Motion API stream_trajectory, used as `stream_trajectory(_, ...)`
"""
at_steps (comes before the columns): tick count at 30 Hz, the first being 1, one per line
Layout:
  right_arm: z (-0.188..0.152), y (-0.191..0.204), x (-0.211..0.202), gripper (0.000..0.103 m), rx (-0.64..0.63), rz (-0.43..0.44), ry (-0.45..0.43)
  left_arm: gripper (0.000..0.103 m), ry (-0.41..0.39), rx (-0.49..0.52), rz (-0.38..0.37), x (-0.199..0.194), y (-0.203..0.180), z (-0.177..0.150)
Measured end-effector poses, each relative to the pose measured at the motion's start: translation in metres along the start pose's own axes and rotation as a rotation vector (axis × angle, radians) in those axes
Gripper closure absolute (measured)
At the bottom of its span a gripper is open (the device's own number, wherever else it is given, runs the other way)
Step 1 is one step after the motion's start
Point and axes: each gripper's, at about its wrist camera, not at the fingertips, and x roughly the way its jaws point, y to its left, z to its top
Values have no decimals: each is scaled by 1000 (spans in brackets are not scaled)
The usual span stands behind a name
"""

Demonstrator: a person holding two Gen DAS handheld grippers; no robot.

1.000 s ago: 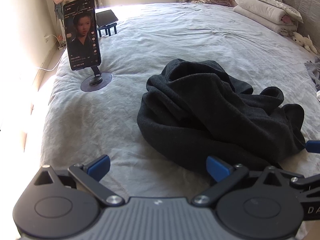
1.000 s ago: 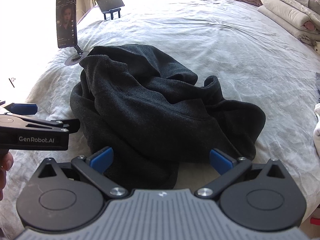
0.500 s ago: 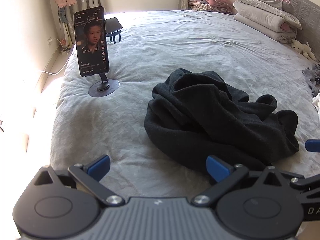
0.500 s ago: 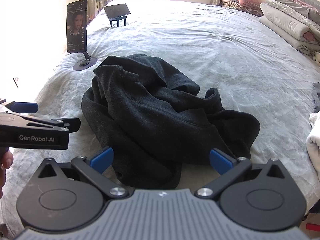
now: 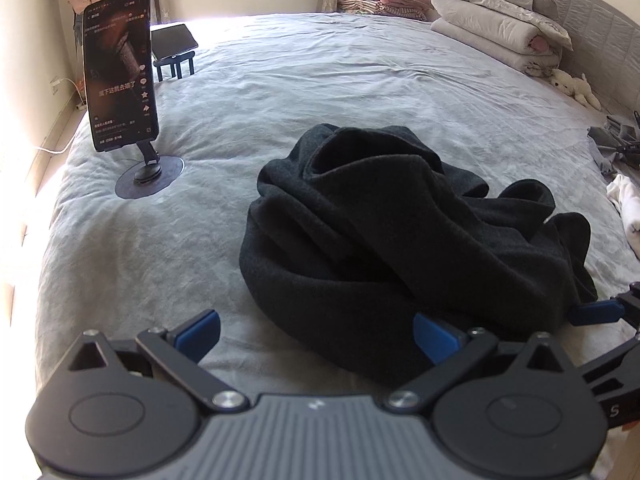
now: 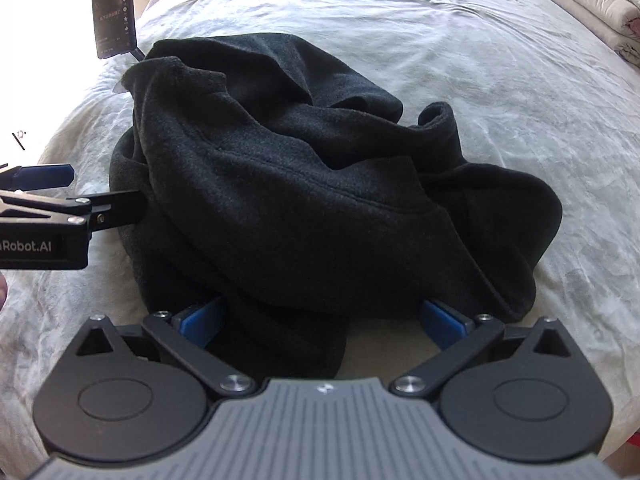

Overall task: Fold clothes
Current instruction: 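Lower the open right gripper onto the sweater's collar edge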

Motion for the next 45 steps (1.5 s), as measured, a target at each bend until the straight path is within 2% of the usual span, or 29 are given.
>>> stream_trajectory(6, -10, -10, 13, 0, 75, 61, 5, 0, 31, 15, -18, 20, 4, -6)
stream_trajectory(14, -36, -7, 9, 0, 52, 52, -126, 0, 2, 61, -52, 33, 6, -18)
stream_trajectory(19, -50, -11, 3, 0, 44, 75, -201, 0, -4, 70, -65, 32, 8, -19)
stream_trajectory(22, -46, -15, -3, 0, 69, 79, -172, 0, 9, 77, -66, 25, 9, -16)
stream_trajectory(26, -35, -24, -19, 0, 101, 97, -139, 1, -11, 96, -108, 6, 14, -9)
stream_trajectory(32, -27, -24, -44, 0, 80, 53, -190, 2, -97, 158, -188, -26, 15, 10)
stream_trajectory(37, -19, -32, -47, 0, 121, 65, -224, 10, -119, 142, -217, -24, 13, 27)
stream_trajectory(45, 2, -45, -43, 5, 146, 83, -281, 33, -89, -34, -297, -7, 26, 41)
